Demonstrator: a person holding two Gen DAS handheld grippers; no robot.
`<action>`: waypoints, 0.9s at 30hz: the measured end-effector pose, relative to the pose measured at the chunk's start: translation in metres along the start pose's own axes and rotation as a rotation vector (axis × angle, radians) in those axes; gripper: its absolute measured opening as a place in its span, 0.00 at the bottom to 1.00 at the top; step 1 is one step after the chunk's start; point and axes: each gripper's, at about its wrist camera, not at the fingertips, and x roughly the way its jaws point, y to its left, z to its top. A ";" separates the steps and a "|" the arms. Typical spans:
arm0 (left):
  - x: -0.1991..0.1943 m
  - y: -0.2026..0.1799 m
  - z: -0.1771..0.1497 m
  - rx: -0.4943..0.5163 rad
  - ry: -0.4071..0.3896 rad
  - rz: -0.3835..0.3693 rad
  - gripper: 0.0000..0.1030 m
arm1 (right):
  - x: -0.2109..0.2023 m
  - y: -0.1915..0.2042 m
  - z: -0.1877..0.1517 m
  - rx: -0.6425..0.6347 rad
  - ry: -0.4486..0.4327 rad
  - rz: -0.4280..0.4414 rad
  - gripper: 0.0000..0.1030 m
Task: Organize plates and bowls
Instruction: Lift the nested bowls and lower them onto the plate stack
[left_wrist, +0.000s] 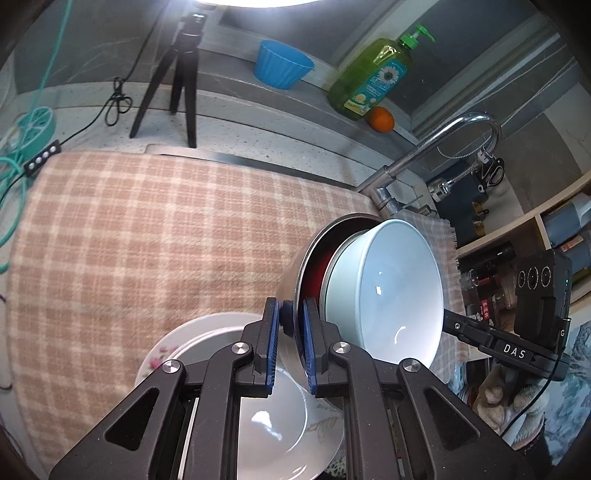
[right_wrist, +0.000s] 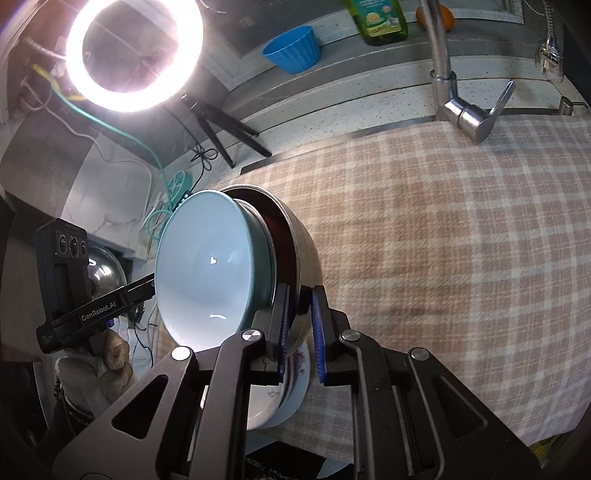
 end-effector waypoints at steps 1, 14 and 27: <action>-0.003 0.001 -0.002 -0.003 -0.003 0.002 0.10 | 0.001 0.004 -0.003 -0.003 0.003 0.003 0.12; -0.035 0.027 -0.041 -0.050 -0.002 0.015 0.10 | 0.011 0.039 -0.042 -0.040 0.064 0.024 0.12; -0.040 0.045 -0.066 -0.091 0.032 0.029 0.10 | 0.029 0.048 -0.064 -0.033 0.113 0.027 0.12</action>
